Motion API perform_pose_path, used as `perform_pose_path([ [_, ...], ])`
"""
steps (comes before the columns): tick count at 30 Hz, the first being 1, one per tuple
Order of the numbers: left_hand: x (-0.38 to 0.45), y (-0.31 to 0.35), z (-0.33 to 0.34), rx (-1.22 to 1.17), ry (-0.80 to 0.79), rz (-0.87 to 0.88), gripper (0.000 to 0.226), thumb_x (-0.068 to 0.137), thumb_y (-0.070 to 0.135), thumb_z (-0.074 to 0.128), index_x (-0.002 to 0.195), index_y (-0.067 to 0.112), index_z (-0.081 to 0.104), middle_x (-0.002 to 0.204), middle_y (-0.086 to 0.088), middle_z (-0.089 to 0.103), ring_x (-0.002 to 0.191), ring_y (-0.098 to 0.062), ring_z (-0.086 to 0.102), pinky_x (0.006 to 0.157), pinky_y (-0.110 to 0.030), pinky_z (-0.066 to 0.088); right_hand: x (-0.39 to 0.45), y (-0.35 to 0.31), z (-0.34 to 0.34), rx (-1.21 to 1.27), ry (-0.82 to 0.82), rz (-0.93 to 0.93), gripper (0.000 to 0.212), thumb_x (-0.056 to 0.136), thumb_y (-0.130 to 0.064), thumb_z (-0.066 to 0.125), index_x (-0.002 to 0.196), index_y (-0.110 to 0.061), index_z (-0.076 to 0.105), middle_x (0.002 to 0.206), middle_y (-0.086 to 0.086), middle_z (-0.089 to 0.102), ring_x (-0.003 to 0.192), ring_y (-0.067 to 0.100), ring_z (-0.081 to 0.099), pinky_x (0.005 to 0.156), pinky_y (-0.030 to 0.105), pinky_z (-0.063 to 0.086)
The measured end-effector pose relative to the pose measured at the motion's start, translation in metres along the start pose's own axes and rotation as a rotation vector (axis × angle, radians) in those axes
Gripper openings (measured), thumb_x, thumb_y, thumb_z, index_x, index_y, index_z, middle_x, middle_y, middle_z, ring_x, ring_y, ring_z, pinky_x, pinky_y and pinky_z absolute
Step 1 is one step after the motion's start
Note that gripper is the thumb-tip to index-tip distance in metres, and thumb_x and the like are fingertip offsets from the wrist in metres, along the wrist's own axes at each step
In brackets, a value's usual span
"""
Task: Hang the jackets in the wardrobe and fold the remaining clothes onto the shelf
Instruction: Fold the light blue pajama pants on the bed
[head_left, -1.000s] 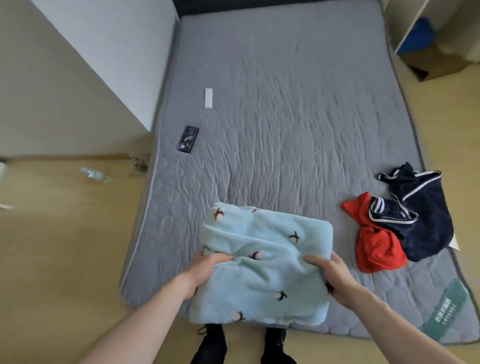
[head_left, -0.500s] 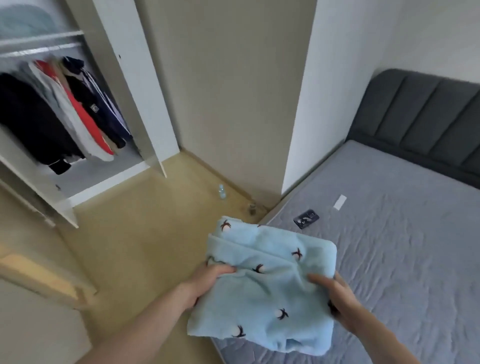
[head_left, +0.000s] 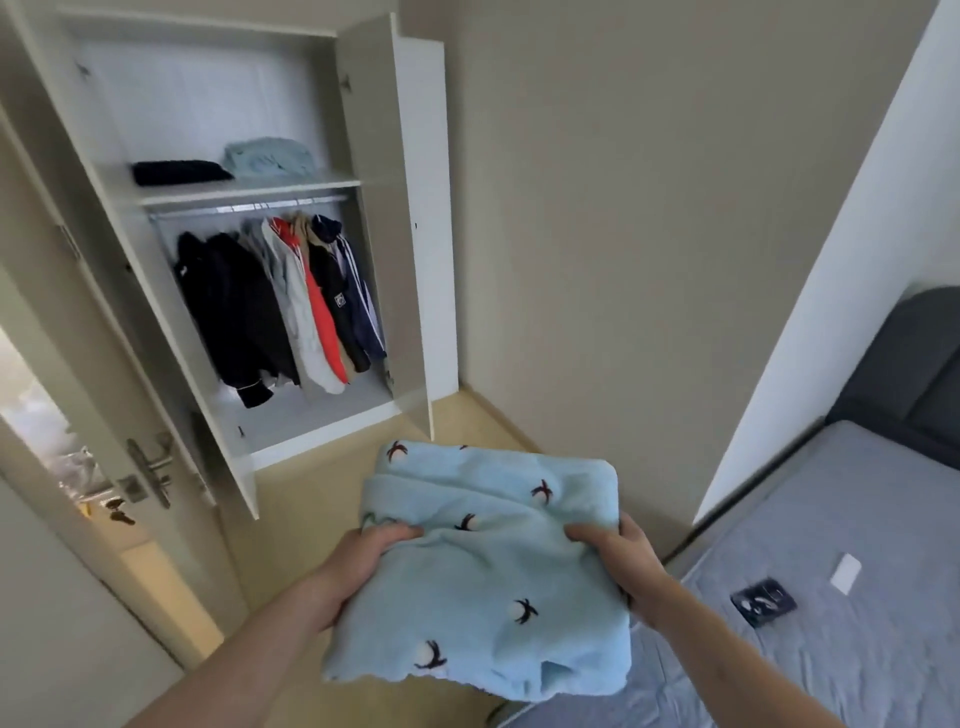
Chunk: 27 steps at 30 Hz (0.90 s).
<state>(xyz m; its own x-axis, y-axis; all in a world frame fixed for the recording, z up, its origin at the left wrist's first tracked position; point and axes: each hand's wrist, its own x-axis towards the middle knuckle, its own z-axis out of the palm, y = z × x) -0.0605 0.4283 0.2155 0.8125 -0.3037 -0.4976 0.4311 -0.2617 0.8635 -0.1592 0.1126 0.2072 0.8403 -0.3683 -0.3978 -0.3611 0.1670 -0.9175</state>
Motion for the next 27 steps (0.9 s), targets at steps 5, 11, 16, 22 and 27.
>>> perform_pose_path([
  [5, 0.031, 0.043, -0.065, -0.028, 0.052, 0.051, 0.070, 0.059, 0.047, 0.085, 0.115, 0.007, 0.073, 0.102, -0.016, 0.077, 0.095, -0.036, 0.075, 0.099, -0.053, 0.054, 0.050, -0.052, 0.064, -0.040, -0.052, -0.049, 0.055, 0.067, -0.028, 0.087, 0.117, -0.022, 0.066, 0.096, 0.003, 0.079, 0.082, 0.027, 0.078, 0.067, 0.043, 0.064],
  [11, 0.085, 0.096, -0.118, -0.061, 0.092, 0.097, 0.069, 0.060, 0.045, 0.083, 0.117, 0.009, 0.072, 0.103, -0.016, 0.077, 0.096, -0.036, 0.074, 0.100, -0.053, 0.053, 0.125, -0.110, 0.124, -0.037, -0.074, -0.116, 0.044, 0.076, -0.018, 0.085, 0.114, -0.019, 0.062, 0.095, 0.005, 0.078, 0.072, 0.021, 0.077, 0.053, 0.031, 0.060],
  [16, 0.153, 0.150, -0.153, -0.076, 0.129, 0.101, 0.071, 0.058, 0.045, 0.084, 0.118, 0.009, 0.072, 0.106, -0.017, 0.076, 0.100, -0.038, 0.073, 0.104, -0.057, 0.050, 0.210, -0.158, 0.166, -0.055, -0.124, -0.149, 0.045, 0.077, -0.017, 0.083, 0.117, -0.017, 0.061, 0.098, 0.007, 0.078, 0.078, 0.024, 0.078, 0.062, 0.036, 0.062],
  [22, 0.231, 0.225, -0.194, -0.112, 0.206, 0.128, 0.069, 0.056, 0.044, 0.087, 0.116, 0.012, 0.073, 0.104, -0.014, 0.078, 0.097, -0.035, 0.075, 0.102, -0.054, 0.052, 0.315, -0.232, 0.212, -0.077, -0.198, -0.198, 0.042, 0.079, -0.013, 0.080, 0.119, -0.013, 0.064, 0.100, 0.010, 0.078, 0.086, 0.030, 0.077, 0.076, 0.047, 0.064],
  [27, 0.270, 0.276, -0.233, -0.148, 0.279, 0.177, 0.067, 0.056, 0.045, 0.086, 0.113, 0.012, 0.076, 0.104, -0.016, 0.077, 0.099, -0.037, 0.074, 0.103, -0.056, 0.051, 0.378, -0.293, 0.258, -0.087, -0.273, -0.247, 0.037, 0.081, -0.011, 0.077, 0.116, -0.013, 0.067, 0.099, 0.009, 0.079, 0.088, 0.030, 0.077, 0.082, 0.049, 0.063],
])
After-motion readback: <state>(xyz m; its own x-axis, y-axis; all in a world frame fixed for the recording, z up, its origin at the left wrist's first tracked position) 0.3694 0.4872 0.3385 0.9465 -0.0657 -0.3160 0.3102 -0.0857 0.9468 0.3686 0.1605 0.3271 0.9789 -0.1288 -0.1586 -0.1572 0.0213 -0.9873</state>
